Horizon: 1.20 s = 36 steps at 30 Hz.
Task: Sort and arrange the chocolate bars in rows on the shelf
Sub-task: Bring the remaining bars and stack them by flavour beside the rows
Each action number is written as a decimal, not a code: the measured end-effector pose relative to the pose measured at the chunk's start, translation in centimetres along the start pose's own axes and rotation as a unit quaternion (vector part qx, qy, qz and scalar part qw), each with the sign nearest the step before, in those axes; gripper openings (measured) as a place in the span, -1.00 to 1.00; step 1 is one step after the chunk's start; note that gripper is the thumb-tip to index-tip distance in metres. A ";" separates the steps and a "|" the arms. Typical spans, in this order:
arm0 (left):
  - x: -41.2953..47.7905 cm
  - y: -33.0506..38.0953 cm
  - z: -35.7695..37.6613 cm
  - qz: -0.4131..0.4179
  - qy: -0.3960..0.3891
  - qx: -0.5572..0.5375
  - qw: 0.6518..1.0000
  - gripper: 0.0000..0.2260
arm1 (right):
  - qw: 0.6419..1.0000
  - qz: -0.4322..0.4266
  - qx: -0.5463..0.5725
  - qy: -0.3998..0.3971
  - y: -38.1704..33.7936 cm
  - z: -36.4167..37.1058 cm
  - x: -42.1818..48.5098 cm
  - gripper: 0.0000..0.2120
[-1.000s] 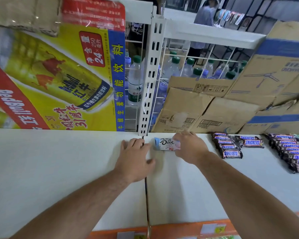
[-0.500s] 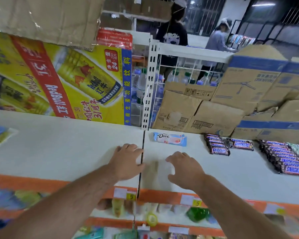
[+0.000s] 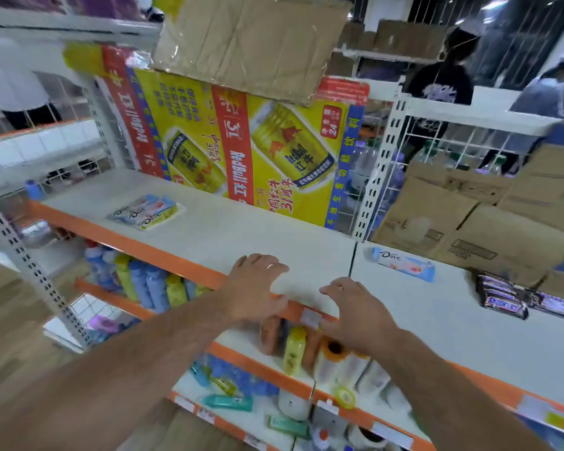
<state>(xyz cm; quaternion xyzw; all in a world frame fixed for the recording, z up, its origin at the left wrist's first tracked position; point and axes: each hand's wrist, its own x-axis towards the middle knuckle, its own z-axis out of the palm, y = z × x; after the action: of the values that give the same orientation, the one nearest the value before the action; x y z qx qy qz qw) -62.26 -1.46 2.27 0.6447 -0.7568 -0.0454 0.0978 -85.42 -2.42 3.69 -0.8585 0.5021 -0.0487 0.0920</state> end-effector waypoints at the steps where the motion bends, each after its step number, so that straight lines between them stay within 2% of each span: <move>1: -0.6 -1.0 -0.4 -0.003 0.007 -0.003 1.000 -0.38 | 1.000 -0.010 -0.001 0.000 -0.9 0.1 0.5 -0.43; 10: -3.7 -14.3 -3.1 -0.035 0.036 -0.009 0.999 -0.46 | 0.997 -0.083 -0.007 -0.007 -12.4 1.9 9.3 -0.41; 15: -4.3 -23.8 -4.7 -0.060 0.030 -0.010 0.998 -0.43 | 0.995 -0.100 -0.006 -0.008 -20.2 3.9 16.0 -0.43; 21: -5.2 -33.6 -5.9 -0.089 0.043 -0.016 0.995 -0.50 | 0.994 -0.111 0.000 -0.009 -27.3 6.2 22.5 -0.45; 25: -4.5 -38.2 -6.4 -0.111 0.045 -0.037 0.992 -0.53 | 0.993 -0.119 -0.004 -0.009 -30.0 7.1 26.1 -0.51; 31: -2.1 -42.1 -6.1 -0.154 0.093 -0.065 0.982 -0.60 | 0.989 -0.144 -0.023 -0.024 -31.4 7.5 32.5 -0.59; 36: 1.3 -44.7 -6.5 -0.160 0.049 -0.083 0.982 -0.72 | 0.983 -0.173 -0.049 -0.028 -32.1 7.8 38.2 -0.64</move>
<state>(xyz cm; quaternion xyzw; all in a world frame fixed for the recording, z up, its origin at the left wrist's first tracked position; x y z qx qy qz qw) -17.90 -9.72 0.03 0.7488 -0.6314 -0.0914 0.1798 -37.90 -19.44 2.35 -0.9369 0.3451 -0.0148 0.0537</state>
